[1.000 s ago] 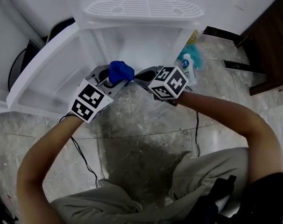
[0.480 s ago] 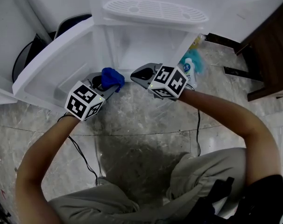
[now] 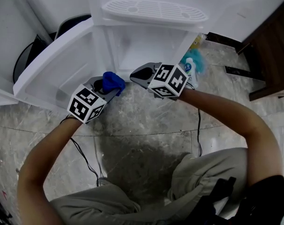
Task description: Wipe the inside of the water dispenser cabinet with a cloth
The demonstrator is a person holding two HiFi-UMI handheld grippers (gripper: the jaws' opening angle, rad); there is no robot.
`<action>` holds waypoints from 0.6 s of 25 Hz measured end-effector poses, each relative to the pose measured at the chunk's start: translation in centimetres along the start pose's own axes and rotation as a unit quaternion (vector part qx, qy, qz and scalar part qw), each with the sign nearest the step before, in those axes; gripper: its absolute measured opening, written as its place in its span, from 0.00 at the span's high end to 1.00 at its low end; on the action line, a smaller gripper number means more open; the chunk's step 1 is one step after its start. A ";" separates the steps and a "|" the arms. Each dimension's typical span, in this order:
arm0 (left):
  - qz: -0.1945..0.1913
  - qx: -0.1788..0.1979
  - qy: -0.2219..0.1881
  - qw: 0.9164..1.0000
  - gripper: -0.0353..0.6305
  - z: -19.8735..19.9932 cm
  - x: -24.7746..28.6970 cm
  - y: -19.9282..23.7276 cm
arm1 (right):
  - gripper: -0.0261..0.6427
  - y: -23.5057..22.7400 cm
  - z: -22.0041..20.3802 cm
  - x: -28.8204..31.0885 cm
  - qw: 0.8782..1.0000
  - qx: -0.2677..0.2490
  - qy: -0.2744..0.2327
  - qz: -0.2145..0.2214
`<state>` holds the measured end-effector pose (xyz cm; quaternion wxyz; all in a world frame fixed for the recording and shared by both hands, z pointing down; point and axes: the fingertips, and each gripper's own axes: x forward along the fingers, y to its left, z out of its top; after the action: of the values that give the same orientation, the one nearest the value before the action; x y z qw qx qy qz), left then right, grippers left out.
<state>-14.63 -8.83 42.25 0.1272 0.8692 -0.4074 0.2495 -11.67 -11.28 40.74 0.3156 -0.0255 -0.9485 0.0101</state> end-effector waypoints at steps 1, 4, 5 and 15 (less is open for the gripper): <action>-0.001 -0.001 -0.003 1.000 0.72 0.1 0.0 0.0 | 0.96 0.0 0.0 0.0 1.000 0.000 0.000 -0.001; 0.002 -0.003 -0.010 1.000 0.72 0.2 0.0 0.2 | 0.96 -0.2 0.0 0.0 1.000 -0.002 0.001 -0.003; 0.003 -0.002 -0.010 1.000 0.72 0.2 0.0 0.2 | 0.96 -0.2 0.0 0.1 1.000 -0.004 0.002 -0.002; -0.004 -0.014 -0.009 1.000 0.72 -0.2 0.4 -0.5 | 0.96 0.0 -0.2 0.1 1.000 -0.010 0.012 -0.002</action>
<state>-14.11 -8.72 42.62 0.1368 0.8713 -0.4085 0.2351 -11.65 -11.28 40.99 0.3268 -0.0272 -0.9447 0.0002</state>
